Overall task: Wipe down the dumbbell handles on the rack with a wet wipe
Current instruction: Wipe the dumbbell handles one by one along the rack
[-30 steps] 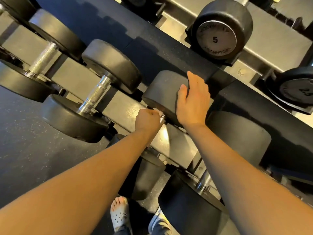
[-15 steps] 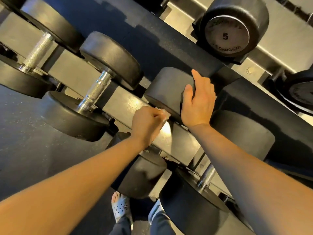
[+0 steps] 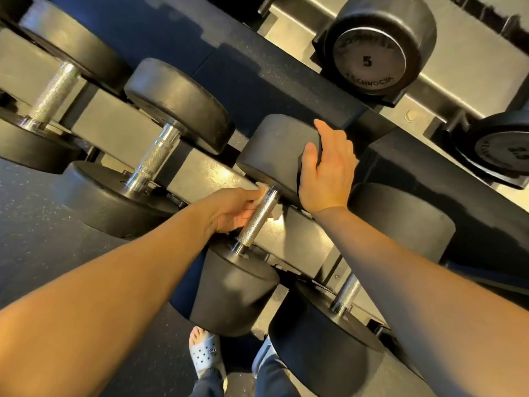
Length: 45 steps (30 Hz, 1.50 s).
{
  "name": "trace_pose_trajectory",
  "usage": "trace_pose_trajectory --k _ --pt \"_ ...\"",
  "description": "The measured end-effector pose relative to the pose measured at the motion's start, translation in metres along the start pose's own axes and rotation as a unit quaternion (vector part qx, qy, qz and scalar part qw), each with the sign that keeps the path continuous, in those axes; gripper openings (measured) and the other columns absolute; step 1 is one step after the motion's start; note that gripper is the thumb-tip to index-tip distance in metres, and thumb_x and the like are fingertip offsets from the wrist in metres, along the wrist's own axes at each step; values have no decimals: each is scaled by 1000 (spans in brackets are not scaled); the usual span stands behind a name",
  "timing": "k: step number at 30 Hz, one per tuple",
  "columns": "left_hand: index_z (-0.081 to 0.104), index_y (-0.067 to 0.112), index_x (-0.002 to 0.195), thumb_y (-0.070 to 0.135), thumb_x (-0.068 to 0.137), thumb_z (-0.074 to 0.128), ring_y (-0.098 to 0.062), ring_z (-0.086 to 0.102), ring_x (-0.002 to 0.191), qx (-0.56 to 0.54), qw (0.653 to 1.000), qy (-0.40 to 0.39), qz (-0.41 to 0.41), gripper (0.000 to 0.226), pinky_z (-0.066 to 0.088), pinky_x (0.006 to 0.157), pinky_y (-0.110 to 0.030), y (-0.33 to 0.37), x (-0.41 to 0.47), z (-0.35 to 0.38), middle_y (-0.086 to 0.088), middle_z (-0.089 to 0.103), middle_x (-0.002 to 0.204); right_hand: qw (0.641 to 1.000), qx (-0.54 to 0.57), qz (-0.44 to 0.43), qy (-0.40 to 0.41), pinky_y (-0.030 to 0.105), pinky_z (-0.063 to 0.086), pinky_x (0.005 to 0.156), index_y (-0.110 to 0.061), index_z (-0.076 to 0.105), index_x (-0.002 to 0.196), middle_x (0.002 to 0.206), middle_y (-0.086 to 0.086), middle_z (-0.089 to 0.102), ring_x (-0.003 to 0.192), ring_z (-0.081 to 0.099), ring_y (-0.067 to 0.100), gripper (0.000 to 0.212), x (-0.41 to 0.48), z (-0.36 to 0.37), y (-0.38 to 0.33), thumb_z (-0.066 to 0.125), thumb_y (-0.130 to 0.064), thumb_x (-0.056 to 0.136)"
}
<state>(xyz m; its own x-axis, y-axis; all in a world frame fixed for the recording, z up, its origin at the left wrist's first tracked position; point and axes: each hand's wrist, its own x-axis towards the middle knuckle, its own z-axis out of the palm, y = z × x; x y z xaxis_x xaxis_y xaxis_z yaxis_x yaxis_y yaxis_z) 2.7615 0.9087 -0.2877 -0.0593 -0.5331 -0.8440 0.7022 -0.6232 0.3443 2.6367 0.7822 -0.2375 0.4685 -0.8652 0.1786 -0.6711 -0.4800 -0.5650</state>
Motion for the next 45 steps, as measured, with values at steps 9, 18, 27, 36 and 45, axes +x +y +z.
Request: trace_pose_trajectory --k 9,18,27,36,45 --pt "67 16 83 28 87 80 -4 59 72 469 821 216 242 18 45 68 -20 -17 -45 18 5 66 77 1000 0 -8 -6 34 43 97 -20 50 144 122 2 58 113 50 17 51 -1 -2 -2 34 -41 101" --pt "57 18 77 39 83 82 -17 63 76 528 784 257 202 33 44 67 -29 -31 -36 22 5 59 72 1000 -7 -7 -1 30 39 96 -20 51 144 124 3 58 114 51 18 49 -1 -1 -1 35 -41 102" --pt "53 17 74 46 87 77 -11 51 62 440 811 271 272 40 39 58 -28 -20 -18 35 4 55 67 1000 -4 -5 -5 30 37 99 -20 51 144 123 3 57 116 50 19 48 -1 -1 0 37 -39 102" --pt "66 8 77 36 86 82 -15 59 63 362 864 243 250 33 43 60 -25 -9 -12 19 -1 64 67 1000 -1 -15 -5 35 42 96 -19 52 142 118 3 56 109 48 17 46 -2 -2 0 38 -37 102" --pt "73 13 93 13 87 79 -22 67 88 291 946 135 39 9 59 77 -36 2 -7 -17 -8 72 94 1000 5 -4 -13 32 42 94 -20 51 142 120 0 56 110 47 14 47 -1 -1 0 36 -40 102"
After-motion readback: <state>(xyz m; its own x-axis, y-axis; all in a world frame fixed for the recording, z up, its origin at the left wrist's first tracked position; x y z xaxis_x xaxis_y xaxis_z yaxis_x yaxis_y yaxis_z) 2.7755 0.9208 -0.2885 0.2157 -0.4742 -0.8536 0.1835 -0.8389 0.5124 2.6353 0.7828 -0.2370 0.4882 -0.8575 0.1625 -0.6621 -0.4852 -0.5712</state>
